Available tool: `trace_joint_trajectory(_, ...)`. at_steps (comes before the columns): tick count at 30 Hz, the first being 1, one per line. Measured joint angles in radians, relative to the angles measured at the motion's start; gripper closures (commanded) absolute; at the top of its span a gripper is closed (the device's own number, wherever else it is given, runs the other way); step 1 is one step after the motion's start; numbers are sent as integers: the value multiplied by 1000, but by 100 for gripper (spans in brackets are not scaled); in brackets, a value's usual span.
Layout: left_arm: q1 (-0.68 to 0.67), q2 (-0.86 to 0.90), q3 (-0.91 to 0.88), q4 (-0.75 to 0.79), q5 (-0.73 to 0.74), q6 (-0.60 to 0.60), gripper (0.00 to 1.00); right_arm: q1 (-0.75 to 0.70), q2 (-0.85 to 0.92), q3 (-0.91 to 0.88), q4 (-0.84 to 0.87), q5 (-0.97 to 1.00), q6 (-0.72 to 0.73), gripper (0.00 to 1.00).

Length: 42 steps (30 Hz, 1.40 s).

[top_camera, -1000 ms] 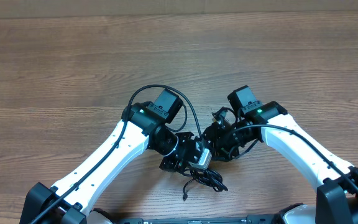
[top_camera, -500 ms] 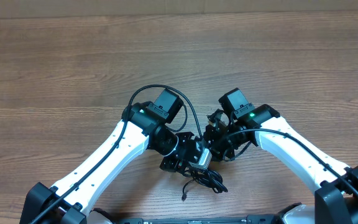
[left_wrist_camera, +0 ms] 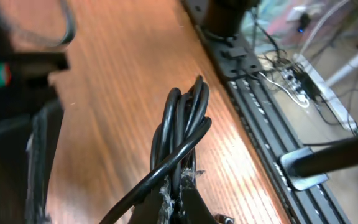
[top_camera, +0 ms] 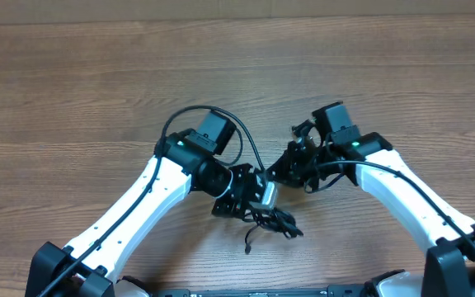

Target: Untangle cables

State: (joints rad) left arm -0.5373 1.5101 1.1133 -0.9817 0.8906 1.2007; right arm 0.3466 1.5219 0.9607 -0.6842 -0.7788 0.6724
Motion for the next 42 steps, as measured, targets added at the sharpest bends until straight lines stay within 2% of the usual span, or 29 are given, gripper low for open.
trace_joint_trajectory(14, 74, 0, 0, 154, 48, -347, 96, -73, -205, 0, 152, 7, -19, 96)
trace_joint_trajectory(18, 82, 0, 0, 140, 70, -384, 96, -90, -232, 0, 138, 26, -25, 96)
trace_joint_trajectory(19, 82, 0, 0, 127, 73, -380, 96, -91, -232, 0, 121, 29, -26, 96)
trace_joint_trajectory(22, 82, 0, 0, 63, 80, -320, 96, -91, -232, 0, 58, 32, -29, 78)
trace_joint_trajectory(26, 82, 0, 0, -39, 82, -167, 96, -91, -232, 0, -28, 38, -29, 60)
trace_joint_trajectory(29, 81, 0, 0, -72, 82, -66, 96, -91, -231, 0, -115, 39, -32, 51)
trace_joint_trajectory(36, 66, 0, 0, -80, 81, 49, 94, -49, -179, 0, -204, 30, -37, 47)
trace_joint_trajectory(42, -21, 0, 0, -92, 36, 89, 94, 15, -100, 0, -205, -20, -36, 47)
